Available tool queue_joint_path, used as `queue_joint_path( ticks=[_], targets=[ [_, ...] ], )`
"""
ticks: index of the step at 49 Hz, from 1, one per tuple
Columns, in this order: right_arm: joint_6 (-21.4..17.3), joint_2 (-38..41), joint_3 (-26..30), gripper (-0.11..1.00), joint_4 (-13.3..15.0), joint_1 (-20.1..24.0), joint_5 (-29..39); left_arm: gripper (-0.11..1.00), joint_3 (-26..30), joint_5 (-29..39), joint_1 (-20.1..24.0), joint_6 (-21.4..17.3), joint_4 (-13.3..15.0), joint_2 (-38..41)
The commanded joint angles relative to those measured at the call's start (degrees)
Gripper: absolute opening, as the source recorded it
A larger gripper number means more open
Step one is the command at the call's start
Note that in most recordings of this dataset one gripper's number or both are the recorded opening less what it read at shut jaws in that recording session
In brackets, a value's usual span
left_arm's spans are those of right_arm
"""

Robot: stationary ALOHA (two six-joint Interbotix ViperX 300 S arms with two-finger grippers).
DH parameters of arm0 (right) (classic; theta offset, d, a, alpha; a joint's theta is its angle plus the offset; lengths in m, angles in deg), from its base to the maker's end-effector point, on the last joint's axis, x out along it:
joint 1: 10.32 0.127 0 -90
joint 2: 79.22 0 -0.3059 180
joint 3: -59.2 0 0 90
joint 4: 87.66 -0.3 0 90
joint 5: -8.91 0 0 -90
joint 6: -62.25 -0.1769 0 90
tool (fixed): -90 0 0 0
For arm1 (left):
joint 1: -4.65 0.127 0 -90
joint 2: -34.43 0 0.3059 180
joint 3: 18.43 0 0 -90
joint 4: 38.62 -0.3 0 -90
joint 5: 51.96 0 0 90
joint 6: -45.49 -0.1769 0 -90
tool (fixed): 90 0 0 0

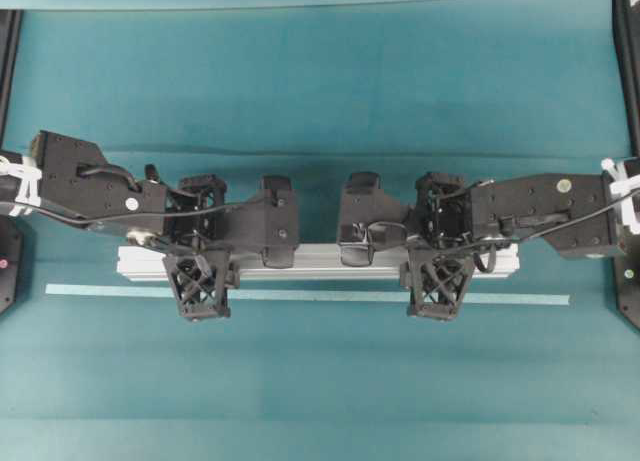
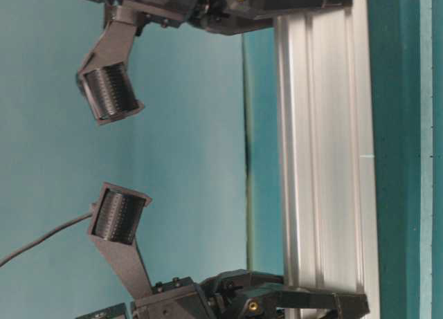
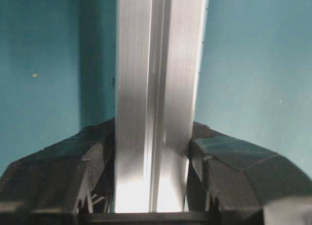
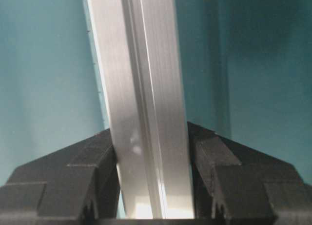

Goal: Lift the metal rail with both hands.

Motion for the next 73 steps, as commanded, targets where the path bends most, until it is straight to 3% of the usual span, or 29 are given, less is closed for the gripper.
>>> queue_joint_path(
  ticks=[1,27,73],
  targets=[
    [-1.0,0.3,0.4,0.38,-0.4,0.4,-2.3,0.36,0.5,-2.3,-0.2,0.4,0.3,-0.5],
    [-1.1,1.0,-3.3,0.38,-1.0,0.4,-7.7,0.36,-2.2,-5.8,-0.1,0.4,0.2,0.0],
    [-0.8,3.7,-3.6,0.38,-1.7,0.4,-9.1,0.36,-3.9,-9.8,-0.5,0.4,0.3,2.3]
  ],
)
